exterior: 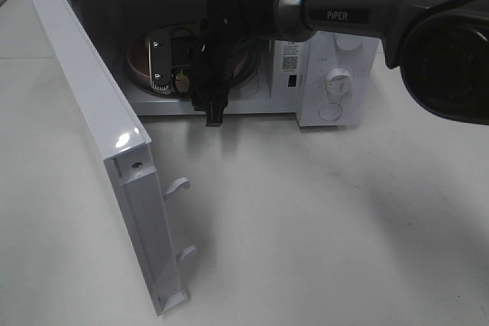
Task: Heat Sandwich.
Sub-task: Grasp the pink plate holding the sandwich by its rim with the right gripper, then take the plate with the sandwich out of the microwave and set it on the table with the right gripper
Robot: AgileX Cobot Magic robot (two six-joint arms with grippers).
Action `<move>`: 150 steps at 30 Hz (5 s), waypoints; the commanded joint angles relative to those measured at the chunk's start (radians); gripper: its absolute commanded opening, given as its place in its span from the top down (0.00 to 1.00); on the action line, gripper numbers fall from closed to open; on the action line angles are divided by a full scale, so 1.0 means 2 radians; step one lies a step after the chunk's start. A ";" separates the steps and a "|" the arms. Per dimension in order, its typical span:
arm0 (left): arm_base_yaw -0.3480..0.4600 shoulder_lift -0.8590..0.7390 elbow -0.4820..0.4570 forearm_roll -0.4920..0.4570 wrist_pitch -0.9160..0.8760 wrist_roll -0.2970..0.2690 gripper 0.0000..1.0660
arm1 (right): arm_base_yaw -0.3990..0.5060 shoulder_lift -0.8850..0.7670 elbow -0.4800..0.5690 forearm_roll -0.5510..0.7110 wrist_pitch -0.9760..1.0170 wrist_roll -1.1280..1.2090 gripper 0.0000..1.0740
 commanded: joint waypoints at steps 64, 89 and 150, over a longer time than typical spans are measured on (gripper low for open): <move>0.002 -0.013 0.001 0.000 -0.004 -0.001 0.03 | 0.002 -0.181 0.211 0.004 0.030 -0.145 1.00; 0.002 -0.013 0.001 0.000 -0.004 -0.001 0.03 | 0.037 -0.320 0.363 0.015 0.010 -0.172 1.00; 0.002 -0.013 0.001 0.000 -0.004 -0.001 0.03 | 0.049 -0.812 0.696 -0.036 0.116 -0.075 1.00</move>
